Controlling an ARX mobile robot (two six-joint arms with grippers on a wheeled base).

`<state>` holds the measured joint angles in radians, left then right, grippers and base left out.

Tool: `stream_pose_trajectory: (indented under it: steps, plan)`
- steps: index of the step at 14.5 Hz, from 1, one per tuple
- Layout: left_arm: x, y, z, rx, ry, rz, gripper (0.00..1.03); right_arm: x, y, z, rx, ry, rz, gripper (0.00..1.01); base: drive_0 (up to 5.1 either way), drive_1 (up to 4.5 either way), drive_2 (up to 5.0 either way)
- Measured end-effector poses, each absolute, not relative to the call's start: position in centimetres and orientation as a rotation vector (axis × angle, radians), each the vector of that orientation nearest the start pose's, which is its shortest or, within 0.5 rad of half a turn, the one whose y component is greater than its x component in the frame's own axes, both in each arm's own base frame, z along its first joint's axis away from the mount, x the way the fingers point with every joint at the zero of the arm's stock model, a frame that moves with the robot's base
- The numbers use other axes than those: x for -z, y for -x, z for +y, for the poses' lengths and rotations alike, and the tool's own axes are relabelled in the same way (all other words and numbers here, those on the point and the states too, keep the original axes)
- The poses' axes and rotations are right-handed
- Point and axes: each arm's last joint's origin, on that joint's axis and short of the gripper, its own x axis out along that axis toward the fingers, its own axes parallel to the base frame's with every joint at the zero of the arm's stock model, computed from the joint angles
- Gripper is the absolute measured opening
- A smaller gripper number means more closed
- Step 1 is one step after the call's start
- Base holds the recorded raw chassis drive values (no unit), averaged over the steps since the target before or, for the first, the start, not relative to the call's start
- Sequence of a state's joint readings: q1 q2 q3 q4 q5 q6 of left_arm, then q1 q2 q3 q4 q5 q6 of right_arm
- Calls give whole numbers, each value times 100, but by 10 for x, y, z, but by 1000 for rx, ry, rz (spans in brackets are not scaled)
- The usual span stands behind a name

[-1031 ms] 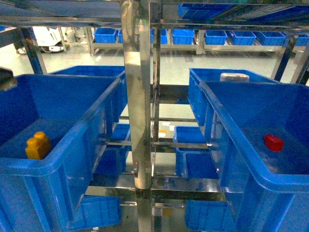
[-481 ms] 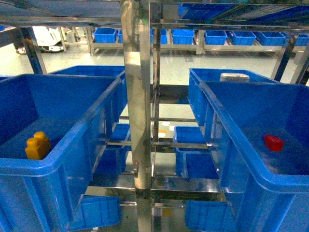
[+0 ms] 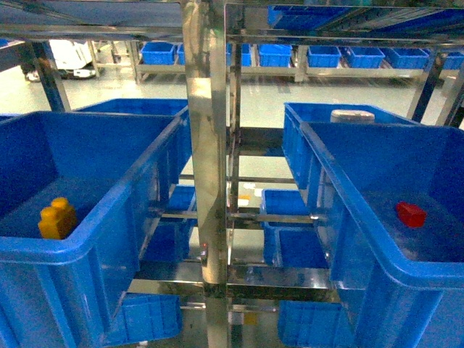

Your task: Sort and place red and yellow blocks in left bins

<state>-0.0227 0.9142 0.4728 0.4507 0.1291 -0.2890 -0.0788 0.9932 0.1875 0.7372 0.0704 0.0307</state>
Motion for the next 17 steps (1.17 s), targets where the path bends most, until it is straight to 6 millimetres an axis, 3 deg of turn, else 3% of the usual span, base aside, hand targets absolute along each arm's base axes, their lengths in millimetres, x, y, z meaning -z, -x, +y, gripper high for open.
stream_pose_trajectory:
  steps: [1,4,8,9,17]
  plan:
    - [-263,-202,-8,146,283,14,98,-184,-183,-17,83,-25,8,90,0,0,0]
    - [-234,-180,1,-7,67,4,61,-175,-163,-4,13,-11,18,52,0,0,0]
    - [-206,-157,0,-1,18,2,10,-160,-145,0,0,-6,39,1,0,0,0]
    - [-202,-153,0,0,18,4,1,-165,-142,0,0,-3,5,2,0,0,0]
    - [-178,-126,0,0,17,4,2,-171,-120,0,0,-3,-13,2,0,0,0]
